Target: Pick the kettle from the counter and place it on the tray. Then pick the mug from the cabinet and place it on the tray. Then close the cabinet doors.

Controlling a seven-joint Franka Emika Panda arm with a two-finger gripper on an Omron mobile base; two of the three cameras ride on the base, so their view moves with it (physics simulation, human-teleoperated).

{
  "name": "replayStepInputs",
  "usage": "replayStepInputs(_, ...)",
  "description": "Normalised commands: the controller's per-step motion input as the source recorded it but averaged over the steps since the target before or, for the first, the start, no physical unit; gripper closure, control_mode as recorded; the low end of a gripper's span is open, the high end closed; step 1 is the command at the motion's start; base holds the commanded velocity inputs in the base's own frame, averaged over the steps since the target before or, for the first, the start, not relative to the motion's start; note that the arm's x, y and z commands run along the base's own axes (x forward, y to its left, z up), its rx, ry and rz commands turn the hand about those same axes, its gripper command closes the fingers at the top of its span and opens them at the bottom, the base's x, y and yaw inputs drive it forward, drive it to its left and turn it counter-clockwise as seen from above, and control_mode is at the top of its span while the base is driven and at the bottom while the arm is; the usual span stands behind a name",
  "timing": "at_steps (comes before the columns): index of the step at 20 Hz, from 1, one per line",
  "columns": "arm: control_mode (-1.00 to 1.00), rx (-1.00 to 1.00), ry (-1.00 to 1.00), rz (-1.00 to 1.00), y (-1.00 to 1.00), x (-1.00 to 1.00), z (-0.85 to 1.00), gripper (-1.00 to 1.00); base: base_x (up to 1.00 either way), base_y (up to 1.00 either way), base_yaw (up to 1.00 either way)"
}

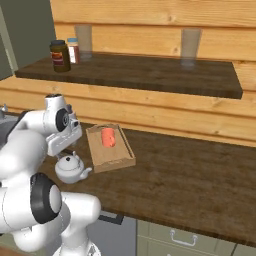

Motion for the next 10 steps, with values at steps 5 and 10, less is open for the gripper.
replayStepInputs(5, -1.00, 0.00, -0.01, 0.03, 0.00, 0.03, -0.11, -1.00, 0.00, 0.00, 0.00)
replayStepInputs(10, -1.00, 0.00, -0.01, 0.03, 0.00, -0.07, -0.13, 1.00, 0.00, 0.00, 0.00)
